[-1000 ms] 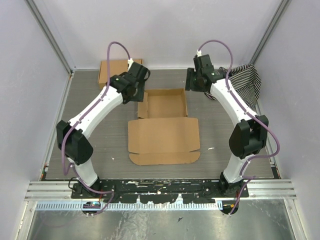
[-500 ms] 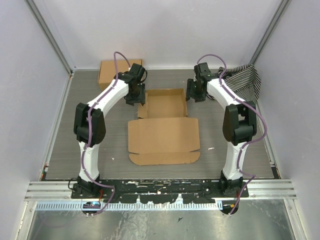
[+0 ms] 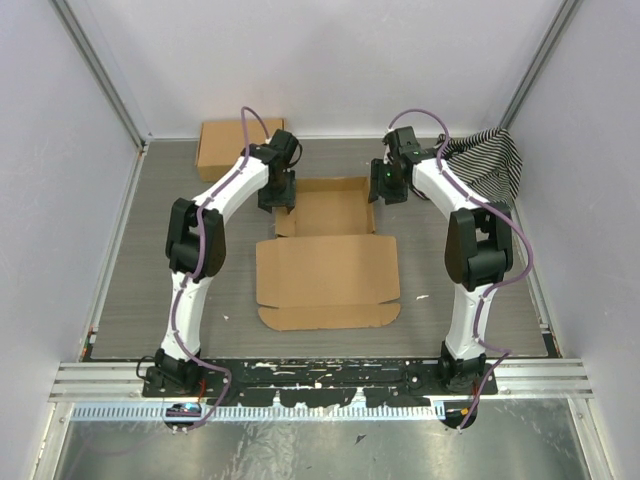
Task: Fold the paper box
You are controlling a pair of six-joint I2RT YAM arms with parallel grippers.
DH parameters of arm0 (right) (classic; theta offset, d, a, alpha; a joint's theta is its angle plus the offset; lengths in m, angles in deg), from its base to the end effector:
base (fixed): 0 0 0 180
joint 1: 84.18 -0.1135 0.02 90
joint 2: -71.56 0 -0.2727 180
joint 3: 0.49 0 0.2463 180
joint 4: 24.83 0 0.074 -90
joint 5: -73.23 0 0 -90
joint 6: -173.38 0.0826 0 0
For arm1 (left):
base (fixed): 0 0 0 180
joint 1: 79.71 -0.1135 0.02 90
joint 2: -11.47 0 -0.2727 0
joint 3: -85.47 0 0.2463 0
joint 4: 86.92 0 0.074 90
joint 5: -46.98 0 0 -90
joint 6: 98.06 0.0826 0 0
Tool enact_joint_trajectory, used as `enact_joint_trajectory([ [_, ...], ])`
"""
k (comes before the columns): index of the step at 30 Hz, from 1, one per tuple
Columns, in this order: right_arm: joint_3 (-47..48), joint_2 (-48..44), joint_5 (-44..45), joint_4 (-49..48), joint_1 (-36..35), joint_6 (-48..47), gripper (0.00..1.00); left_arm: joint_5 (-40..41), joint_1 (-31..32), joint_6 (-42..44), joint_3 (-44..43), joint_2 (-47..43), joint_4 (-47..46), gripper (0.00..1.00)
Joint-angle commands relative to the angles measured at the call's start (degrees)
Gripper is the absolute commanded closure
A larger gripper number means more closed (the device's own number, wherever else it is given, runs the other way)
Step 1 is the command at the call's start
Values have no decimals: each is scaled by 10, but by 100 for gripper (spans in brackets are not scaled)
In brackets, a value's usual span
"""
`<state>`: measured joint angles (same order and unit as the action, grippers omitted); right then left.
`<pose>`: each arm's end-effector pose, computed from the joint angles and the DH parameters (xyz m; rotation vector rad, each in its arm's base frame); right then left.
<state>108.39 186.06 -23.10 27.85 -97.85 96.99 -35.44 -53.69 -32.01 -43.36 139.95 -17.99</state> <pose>0.4450 0.1176 0.2047 -0.0424 2.6118 0.3152 0.4477 -0.2064 0.1834 0.0152 2.7475 -0.0545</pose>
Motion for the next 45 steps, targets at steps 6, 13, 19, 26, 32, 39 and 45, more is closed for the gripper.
enact_joint_trajectory([
  [6, -6, -1, -5, -22, -10, -12, 48, 27, -1, 11, -10, 29, 10, 50],
  [13, -5, 3, 5, -18, -16, -13, 50, 82, 1, 38, -38, 49, 45, 98],
  [19, -6, 3, 14, -19, -17, -11, 51, 233, 31, 111, -33, 55, 66, 100],
  [26, -5, -1, 11, -25, -18, -6, 52, 205, 49, 118, -19, 66, 47, 86],
  [32, 4, -21, 14, -27, -17, -22, 52, 168, 41, 107, -40, 52, 64, 33],
  [39, 17, -44, -51, -98, -18, -71, 51, 113, 22, 94, 30, -87, 14, 19],
  [45, 59, 5, -99, -163, -27, -131, 46, 31, 7, 78, 157, -258, -68, 21],
])
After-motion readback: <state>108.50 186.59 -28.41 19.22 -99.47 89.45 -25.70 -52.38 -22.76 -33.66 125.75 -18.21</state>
